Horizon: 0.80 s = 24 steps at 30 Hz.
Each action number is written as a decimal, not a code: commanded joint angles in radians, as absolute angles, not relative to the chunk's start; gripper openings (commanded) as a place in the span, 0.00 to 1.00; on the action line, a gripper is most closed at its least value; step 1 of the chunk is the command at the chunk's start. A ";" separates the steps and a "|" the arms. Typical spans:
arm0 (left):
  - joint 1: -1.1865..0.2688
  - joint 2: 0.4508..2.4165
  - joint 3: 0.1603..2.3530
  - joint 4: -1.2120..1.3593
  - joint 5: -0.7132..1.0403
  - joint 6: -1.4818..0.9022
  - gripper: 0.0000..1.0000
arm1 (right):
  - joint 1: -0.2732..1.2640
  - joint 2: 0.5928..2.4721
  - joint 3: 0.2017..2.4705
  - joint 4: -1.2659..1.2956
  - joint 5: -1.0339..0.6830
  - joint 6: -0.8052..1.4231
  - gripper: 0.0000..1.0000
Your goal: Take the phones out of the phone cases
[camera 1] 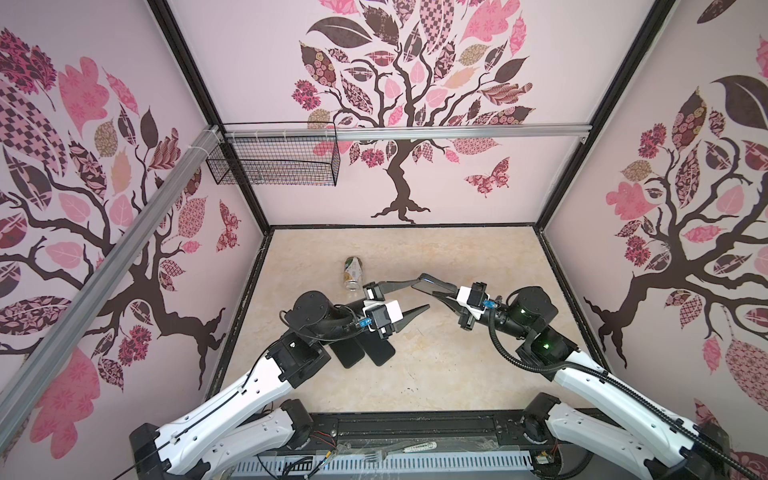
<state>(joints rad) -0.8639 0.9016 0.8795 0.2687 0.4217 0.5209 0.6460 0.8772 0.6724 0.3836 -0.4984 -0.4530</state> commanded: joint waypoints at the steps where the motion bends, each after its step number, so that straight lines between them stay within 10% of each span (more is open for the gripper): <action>1: -0.868 0.903 0.890 0.286 0.429 0.518 0.51 | 0.647 0.869 0.701 0.431 -0.529 -0.468 0.00; 24: -0.867 0.905 0.880 0.301 0.409 0.515 0.51 | 0.647 0.858 0.694 0.440 -0.507 -0.465 0.00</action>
